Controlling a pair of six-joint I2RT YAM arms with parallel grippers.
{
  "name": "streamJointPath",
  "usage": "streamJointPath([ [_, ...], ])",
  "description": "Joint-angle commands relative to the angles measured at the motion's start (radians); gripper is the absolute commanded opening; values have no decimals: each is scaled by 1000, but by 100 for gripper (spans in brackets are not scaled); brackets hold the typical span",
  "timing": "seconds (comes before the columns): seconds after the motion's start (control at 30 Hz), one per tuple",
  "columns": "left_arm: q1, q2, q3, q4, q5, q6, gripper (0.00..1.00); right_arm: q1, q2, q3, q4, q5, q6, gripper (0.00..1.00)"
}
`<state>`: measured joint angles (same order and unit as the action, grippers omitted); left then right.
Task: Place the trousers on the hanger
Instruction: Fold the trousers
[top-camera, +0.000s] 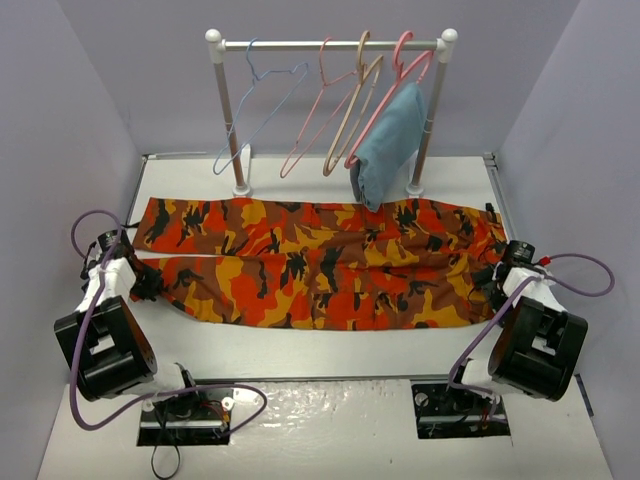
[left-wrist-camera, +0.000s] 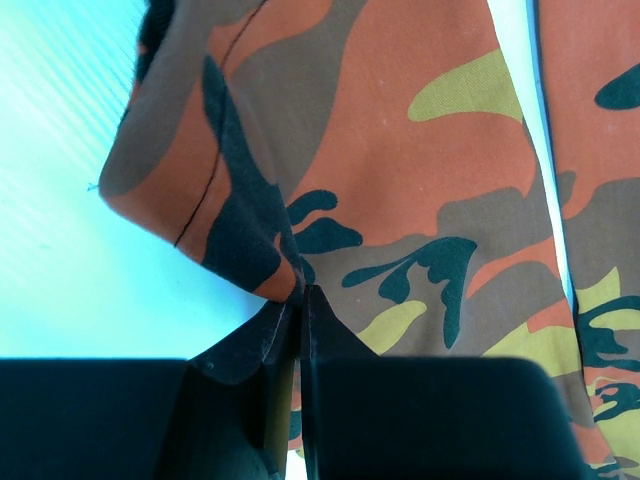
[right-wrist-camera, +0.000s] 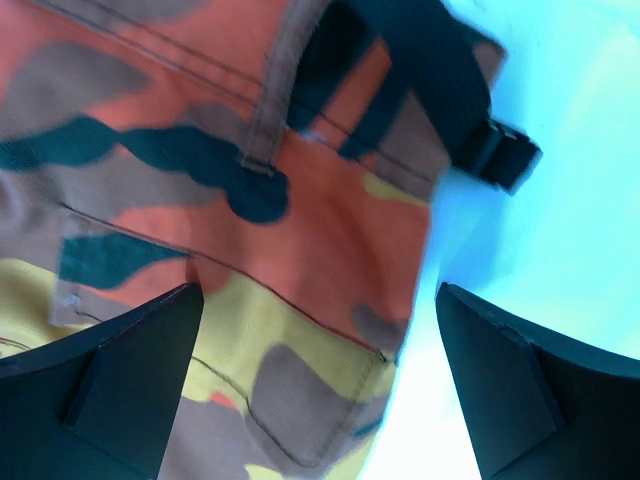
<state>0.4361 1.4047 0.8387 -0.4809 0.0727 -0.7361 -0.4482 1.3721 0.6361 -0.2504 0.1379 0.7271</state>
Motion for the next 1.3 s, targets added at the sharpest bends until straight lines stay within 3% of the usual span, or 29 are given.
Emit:
streamJointPath([
  [0.0,-8,-3,50,6,7,0,0,-8,97,-64,69,-83,9,95],
  [0.07,-7,-9,63,-2,7,0,0,-9,105,-64,78,-86,-1,84],
  [0.27,-3,-32,125,-33,9,-22,0,-9,-1,-8,61,-91,-30,5],
  [0.3,-1,-35,143,-39,10,-26,0,-9,-20,10,57,-89,-27,0],
  [0.53,38,-41,350,-116,6,-52,0,-23,-143,294,-69,-1,-44,0],
  [0.73,62,-115,481,-197,-64,-52,0,-24,-254,396,-188,95,-63,0],
  [0.9,63,-227,485,-325,-221,-96,0,9,-366,440,-311,210,-74,0],
  [1.03,-2,-256,513,-384,-342,-78,0,74,-415,484,-354,333,-101,0],
  [1.27,-69,-265,493,-407,-515,-41,0,108,-405,488,-360,361,-129,0],
])
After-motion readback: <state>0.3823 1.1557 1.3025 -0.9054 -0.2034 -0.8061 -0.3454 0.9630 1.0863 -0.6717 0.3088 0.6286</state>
